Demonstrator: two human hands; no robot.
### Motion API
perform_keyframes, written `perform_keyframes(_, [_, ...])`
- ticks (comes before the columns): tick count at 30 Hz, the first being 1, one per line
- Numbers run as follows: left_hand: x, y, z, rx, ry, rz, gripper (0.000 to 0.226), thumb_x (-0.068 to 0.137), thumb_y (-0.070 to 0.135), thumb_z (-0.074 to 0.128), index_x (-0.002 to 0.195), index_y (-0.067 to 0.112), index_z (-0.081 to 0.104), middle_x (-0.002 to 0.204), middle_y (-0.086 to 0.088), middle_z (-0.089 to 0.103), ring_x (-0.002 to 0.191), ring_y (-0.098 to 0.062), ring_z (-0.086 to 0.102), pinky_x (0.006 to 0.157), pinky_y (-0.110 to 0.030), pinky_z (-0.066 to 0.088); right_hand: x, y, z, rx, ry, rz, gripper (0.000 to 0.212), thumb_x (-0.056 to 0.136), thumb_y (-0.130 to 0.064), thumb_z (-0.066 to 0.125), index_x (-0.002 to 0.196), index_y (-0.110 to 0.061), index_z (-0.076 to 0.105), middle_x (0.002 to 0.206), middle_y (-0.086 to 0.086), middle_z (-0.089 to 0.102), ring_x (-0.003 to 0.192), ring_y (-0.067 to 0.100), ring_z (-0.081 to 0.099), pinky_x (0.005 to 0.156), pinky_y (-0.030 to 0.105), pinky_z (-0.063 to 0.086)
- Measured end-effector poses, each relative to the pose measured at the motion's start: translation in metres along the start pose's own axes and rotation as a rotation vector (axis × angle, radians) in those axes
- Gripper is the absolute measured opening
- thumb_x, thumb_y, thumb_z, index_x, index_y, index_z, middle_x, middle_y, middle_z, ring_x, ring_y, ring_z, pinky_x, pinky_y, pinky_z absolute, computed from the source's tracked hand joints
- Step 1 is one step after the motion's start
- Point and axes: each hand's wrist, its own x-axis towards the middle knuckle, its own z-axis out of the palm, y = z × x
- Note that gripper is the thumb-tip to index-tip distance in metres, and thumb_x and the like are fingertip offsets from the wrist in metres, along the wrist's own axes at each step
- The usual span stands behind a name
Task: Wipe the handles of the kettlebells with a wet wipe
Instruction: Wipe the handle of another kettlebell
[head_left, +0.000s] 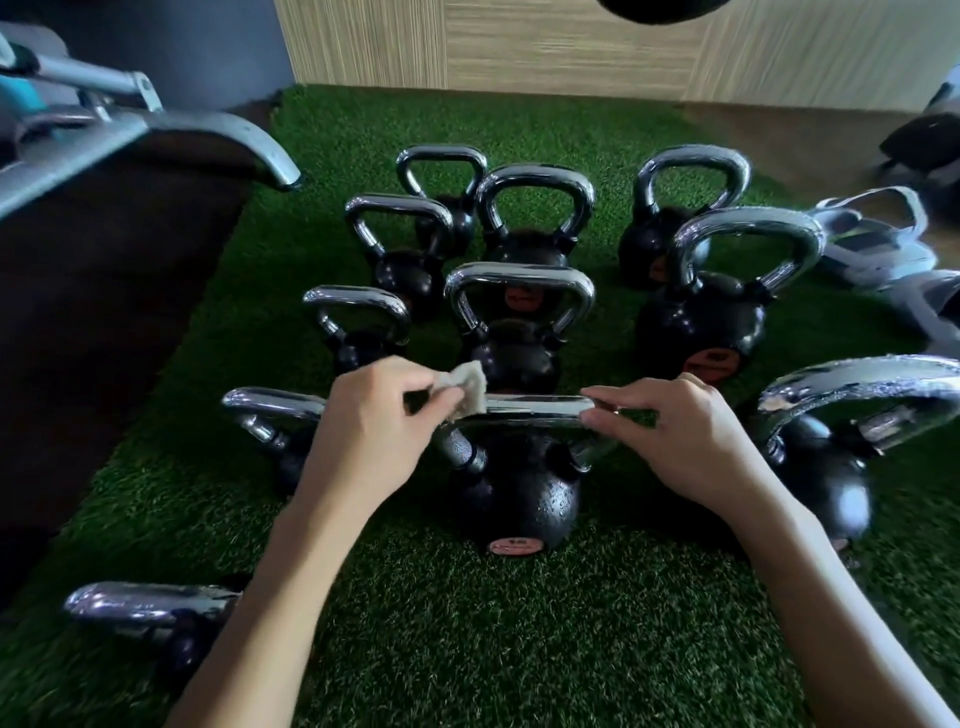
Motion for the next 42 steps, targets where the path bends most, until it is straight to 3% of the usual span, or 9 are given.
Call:
perform_keyframes(4, [-0.006, 0.0, 0.002, -0.077, 0.026, -0.004, 0.035, 0.089, 0.027, 0.077, 0.121, 0.038, 0.072, 0.068, 0.022, 0.066, 0.051, -0.008, 0.053, 0.042, -0.011, 0.035, 0.0, 0.0, 0.003, 0.028, 0.035, -0.035, 0.035, 0.085, -0.057, 0.066, 0.115, -0.041, 0.075, 0.1, -0.021, 0.072, 0.089, 0.01, 0.058, 0.08, 0.03, 0.04])
perform_keyframes(9, [-0.017, -0.026, 0.011, -0.169, 0.051, -0.111, 0.03, 0.088, 0.034, 0.076, 0.117, 0.04, 0.072, 0.093, 0.025, 0.074, 0.045, -0.01, 0.05, 0.038, -0.017, 0.036, 0.0, 0.005, 0.003, 0.049, 0.015, -0.046, 0.037, 0.084, -0.059, 0.065, 0.116, -0.043, 0.074, 0.105, -0.024, 0.072, 0.096, 0.014, 0.062, 0.088, 0.033, 0.046])
perform_keyframes(13, [-0.053, -0.043, 0.045, -0.435, 0.274, -0.266, 0.028, 0.089, 0.038, 0.072, 0.116, 0.034, 0.074, 0.102, 0.015, 0.078, 0.05, -0.006, 0.055, 0.046, -0.024, 0.047, 0.002, 0.01, 0.003, 0.094, -0.018, -0.04, 0.039, 0.083, -0.062, 0.065, 0.117, -0.047, 0.072, 0.106, -0.025, 0.071, 0.095, 0.009, 0.062, 0.083, 0.029, 0.045])
perform_keyframes(17, [-0.074, -0.018, 0.081, -0.437, 0.484, -0.355, 0.024, 0.091, 0.027, 0.074, 0.114, 0.022, 0.074, 0.101, 0.017, 0.075, 0.031, -0.007, 0.039, 0.032, -0.013, 0.026, 0.007, 0.015, -0.007, 0.104, -0.137, -0.022, 0.033, 0.086, -0.05, 0.072, 0.118, -0.056, 0.068, 0.096, -0.025, 0.073, 0.064, 0.003, 0.056, 0.062, 0.023, 0.044])
perform_keyframes(21, [-0.071, -0.003, 0.096, -0.518, 0.604, -0.497, 0.028, 0.089, 0.025, 0.078, 0.115, 0.017, 0.073, 0.1, 0.026, 0.066, 0.037, 0.002, 0.051, 0.036, -0.01, 0.035, 0.004, 0.014, -0.008, 0.161, -0.165, 0.03, 0.031, 0.086, -0.048, 0.073, 0.115, -0.06, 0.067, 0.096, -0.037, 0.071, 0.071, 0.014, 0.067, 0.069, 0.031, 0.055])
perform_keyframes(25, [-0.056, -0.009, 0.098, -0.493, 0.565, -0.432, 0.026, 0.09, 0.026, 0.076, 0.113, 0.015, 0.076, 0.101, 0.022, 0.068, 0.045, 0.004, 0.057, 0.042, -0.008, 0.039, -0.013, 0.007, -0.003, 0.195, -0.067, 0.07, 0.032, 0.083, -0.049, 0.075, 0.113, -0.059, 0.069, 0.112, -0.035, 0.068, 0.102, 0.001, 0.07, 0.089, 0.022, 0.056])
perform_keyframes(29, [-0.008, -0.03, 0.093, -0.424, 0.346, -0.313, 0.031, 0.092, 0.035, 0.074, 0.117, 0.019, 0.077, 0.102, 0.009, 0.078, 0.074, 0.002, 0.071, 0.065, -0.016, 0.056, -0.041, -0.007, 0.007, 0.215, 0.022, 0.121, 0.036, 0.08, -0.043, 0.081, 0.115, -0.046, 0.072, 0.096, -0.031, 0.072, 0.074, -0.025, 0.061, 0.059, 0.002, 0.046])
perform_keyframes(36, [-0.002, -0.043, 0.117, -0.407, 0.191, -0.315, 0.03, 0.088, 0.038, 0.077, 0.114, 0.022, 0.078, 0.108, 0.008, 0.078, 0.098, 0.003, 0.071, 0.088, -0.016, 0.056, -0.053, -0.02, 0.017, 0.304, 0.037, 0.207, 0.04, 0.075, -0.044, 0.084, 0.113, -0.044, 0.073, 0.089, -0.022, 0.077, 0.075, -0.02, 0.064, 0.059, 0.001, 0.043])
perform_keyframes(42, [0.01, -0.034, 0.11, -0.407, 0.266, -0.253, 0.025, 0.089, 0.029, 0.078, 0.11, 0.016, 0.08, 0.1, 0.007, 0.079, 0.092, 0.002, 0.073, 0.081, -0.011, 0.055, -0.051, -0.018, 0.017, 0.301, 0.038, 0.229, 0.037, 0.074, -0.042, 0.086, 0.11, -0.043, 0.075, 0.084, -0.028, 0.075, 0.08, -0.016, 0.066, 0.062, 0.001, 0.045])
